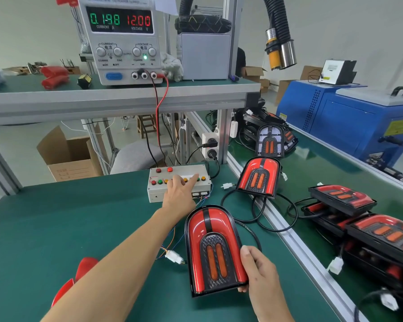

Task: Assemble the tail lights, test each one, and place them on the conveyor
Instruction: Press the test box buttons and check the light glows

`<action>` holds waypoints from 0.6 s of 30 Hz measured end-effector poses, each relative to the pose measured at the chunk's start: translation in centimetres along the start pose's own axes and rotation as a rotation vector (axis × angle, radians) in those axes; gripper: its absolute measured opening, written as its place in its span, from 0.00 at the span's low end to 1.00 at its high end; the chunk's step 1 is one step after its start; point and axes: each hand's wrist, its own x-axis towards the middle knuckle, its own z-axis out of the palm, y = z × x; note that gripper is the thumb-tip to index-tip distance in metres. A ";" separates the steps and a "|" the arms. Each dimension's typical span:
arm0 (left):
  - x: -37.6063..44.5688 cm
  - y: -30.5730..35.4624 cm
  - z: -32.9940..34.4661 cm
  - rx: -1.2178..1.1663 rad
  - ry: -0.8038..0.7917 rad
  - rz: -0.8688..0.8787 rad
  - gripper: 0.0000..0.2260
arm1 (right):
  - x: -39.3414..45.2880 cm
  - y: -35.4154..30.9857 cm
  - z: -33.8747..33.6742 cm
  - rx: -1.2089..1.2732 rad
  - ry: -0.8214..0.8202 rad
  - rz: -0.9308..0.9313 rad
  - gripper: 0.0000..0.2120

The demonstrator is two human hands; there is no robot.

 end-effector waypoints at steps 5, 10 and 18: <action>-2.5 -0.3 -0.8 -0.324 0.167 0.020 0.24 | -0.1 0.0 0.0 0.011 -0.003 -0.013 0.19; -7.4 -0.7 -2.8 -0.629 0.170 -0.089 0.09 | -0.2 0.0 0.0 0.025 -0.008 -0.001 0.21; -15.3 -3.8 -3.4 -0.036 -0.134 0.185 0.15 | -0.6 -0.5 0.3 0.020 0.046 0.030 0.20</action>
